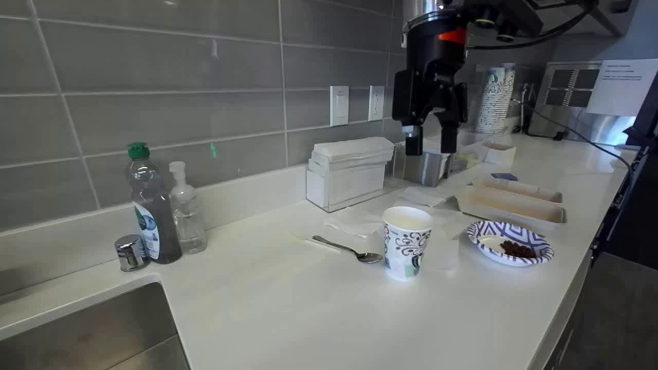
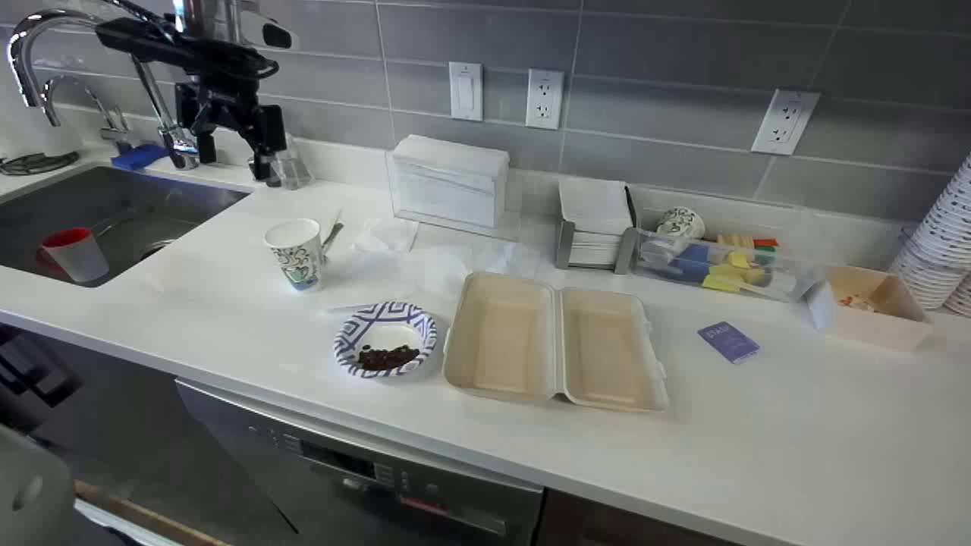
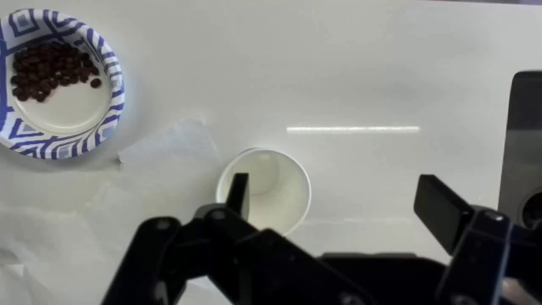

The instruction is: Put the knife into the bowl

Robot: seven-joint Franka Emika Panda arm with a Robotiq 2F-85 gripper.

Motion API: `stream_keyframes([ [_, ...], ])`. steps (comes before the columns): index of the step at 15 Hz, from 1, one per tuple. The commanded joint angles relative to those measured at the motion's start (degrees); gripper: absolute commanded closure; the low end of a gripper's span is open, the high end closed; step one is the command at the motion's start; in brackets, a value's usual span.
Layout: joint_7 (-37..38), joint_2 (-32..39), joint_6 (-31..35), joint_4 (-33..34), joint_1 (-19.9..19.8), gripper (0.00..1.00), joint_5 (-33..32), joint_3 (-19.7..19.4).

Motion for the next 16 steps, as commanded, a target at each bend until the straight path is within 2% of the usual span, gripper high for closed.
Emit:
stream_keyframes([
  [1, -0.01, 0.02, -0.12, 0.10, -0.10, 0.00, 0.00, 0.08],
  [7, -0.01, 0.02, -0.12, 0.10, -0.10, 0.00, 0.00, 0.08],
  [9, 3.77, 2.61, 1.98, 1.20, 0.13, 0.00, 0.43, 0.97],
  [11, 7.93, 5.15, 7.44, 1.40, 0.51, 0.00, -0.15, 2.28],
  [14, 13.24, 10.23, 20.16, 1.11, 1.43, 0.00, -3.81, 4.60],
  [16, 12.99, 13.81, 27.74, 1.21, 2.14, 0.00, -7.04, 5.04],
])
